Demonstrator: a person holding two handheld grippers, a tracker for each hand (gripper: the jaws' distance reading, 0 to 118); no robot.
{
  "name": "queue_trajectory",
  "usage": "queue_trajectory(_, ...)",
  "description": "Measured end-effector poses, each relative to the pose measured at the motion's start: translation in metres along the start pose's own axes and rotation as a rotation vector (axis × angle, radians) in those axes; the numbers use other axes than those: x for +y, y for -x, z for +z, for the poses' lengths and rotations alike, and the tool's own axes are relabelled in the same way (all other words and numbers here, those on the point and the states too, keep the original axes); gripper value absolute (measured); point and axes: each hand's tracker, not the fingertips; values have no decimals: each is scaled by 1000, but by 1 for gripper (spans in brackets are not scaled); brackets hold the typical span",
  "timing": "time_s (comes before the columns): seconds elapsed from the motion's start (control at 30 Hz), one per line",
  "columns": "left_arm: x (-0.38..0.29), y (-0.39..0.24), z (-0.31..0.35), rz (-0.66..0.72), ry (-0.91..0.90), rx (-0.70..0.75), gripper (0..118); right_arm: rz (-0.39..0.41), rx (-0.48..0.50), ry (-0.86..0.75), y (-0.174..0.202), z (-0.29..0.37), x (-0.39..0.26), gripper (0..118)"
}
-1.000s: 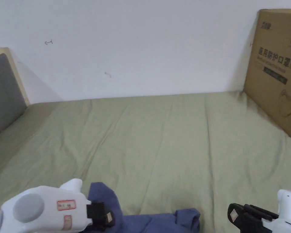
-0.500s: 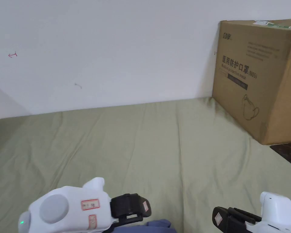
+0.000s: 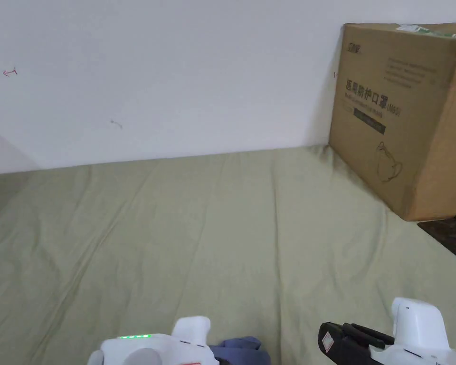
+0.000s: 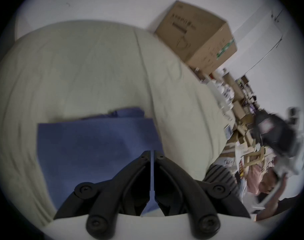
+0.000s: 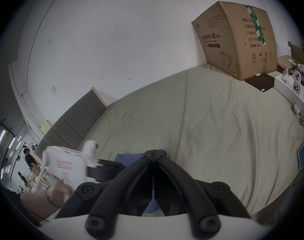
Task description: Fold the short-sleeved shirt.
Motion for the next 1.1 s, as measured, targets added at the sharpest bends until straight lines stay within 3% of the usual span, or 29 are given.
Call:
queue_trajectory(0.2,-12,19,-65,85,78,-44,1,0,20,8,8,4,9,0)
queue_trajectory(0.27,-15,25,-63,154,41,-142,1,13,26,13,12,1,10,0)
queue_trajectory(0.4,-15,27,-13,182,-193,-321,1,-8,68,44,18,-4,9,0)
queue_trajectory(0.5,-12,12,59,89,-395,-307,1,-9,87,41,28,-1,14,0)
queue_trajectory(0.7,-27,-18,188,-94,-805,-12,1,126,100,-178,70,24,40,0)
queue_trajectory(0.87,-50,-42,234,-173,-959,407,1,246,44,-415,105,57,41,0)
queue_trajectory(0.97,-74,-43,244,-178,-1099,437,0,370,2,-590,114,62,24,0)
queue_trajectory(1.0,-81,-45,243,-181,-1134,482,0,408,-60,-608,116,59,18,0)
queue_trajectory(1.03,-84,-45,240,-173,-1155,526,0,421,-107,-606,118,54,14,0)
queue_trajectory(1.1,-89,-47,238,-167,-1170,528,0,380,-101,-592,115,45,7,0)
